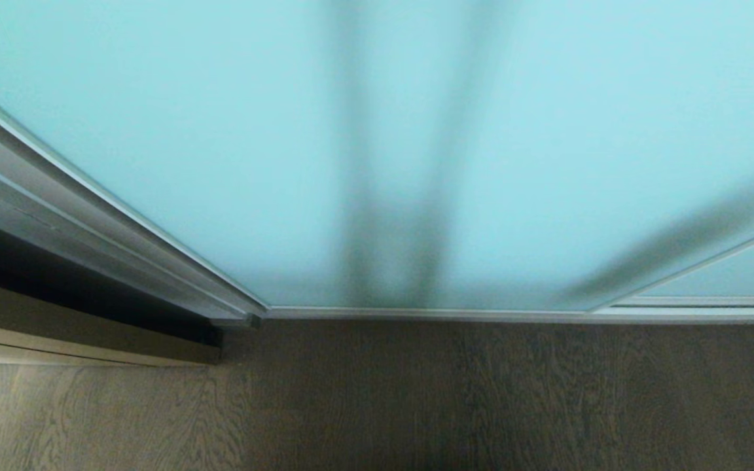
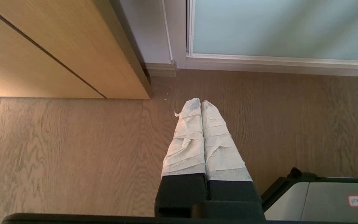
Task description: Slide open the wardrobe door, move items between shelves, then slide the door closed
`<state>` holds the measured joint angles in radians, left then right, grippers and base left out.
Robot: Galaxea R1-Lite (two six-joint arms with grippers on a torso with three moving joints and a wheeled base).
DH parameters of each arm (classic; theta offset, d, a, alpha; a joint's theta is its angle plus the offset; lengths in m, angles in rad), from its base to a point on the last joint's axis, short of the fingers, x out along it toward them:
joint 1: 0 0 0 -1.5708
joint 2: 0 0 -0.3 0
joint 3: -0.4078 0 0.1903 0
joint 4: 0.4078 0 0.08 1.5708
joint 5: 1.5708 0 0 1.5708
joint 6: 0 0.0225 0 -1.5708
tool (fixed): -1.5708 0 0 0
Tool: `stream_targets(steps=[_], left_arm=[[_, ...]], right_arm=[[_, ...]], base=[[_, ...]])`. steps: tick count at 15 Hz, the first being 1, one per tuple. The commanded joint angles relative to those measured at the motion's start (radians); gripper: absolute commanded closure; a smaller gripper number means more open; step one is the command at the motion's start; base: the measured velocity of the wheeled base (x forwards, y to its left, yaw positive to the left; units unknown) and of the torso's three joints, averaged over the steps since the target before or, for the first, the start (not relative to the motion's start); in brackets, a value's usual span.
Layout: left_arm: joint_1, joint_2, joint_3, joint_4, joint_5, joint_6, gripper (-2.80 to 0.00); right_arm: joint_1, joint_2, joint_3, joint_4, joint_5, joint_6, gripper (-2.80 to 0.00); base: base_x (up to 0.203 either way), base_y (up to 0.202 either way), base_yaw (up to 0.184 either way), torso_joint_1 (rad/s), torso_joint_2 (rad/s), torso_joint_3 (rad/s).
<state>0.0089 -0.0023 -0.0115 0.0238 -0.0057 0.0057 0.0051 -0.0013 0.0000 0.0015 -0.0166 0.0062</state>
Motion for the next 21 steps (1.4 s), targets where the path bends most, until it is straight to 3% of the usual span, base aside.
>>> stream_targets(steps=[1, 21], left_arm=[[0.000, 0.002, 0.004, 0.002, 0.003, -0.004, 0.00], [0.000, 0.002, 0.013, -0.027, 0.007, -0.016, 0.00]], right_arm=[[0.000, -0.002, 0.002, 0.000, 0.000, 0.000, 0.00], [0.001, -0.002, 0.000, 0.000, 0.000, 0.001, 0.00]], base=[[0.000, 0.000, 0.000, 0.000, 0.00, 0.000], [0.000, 0.000, 0.000, 0.000, 0.00, 0.000]])
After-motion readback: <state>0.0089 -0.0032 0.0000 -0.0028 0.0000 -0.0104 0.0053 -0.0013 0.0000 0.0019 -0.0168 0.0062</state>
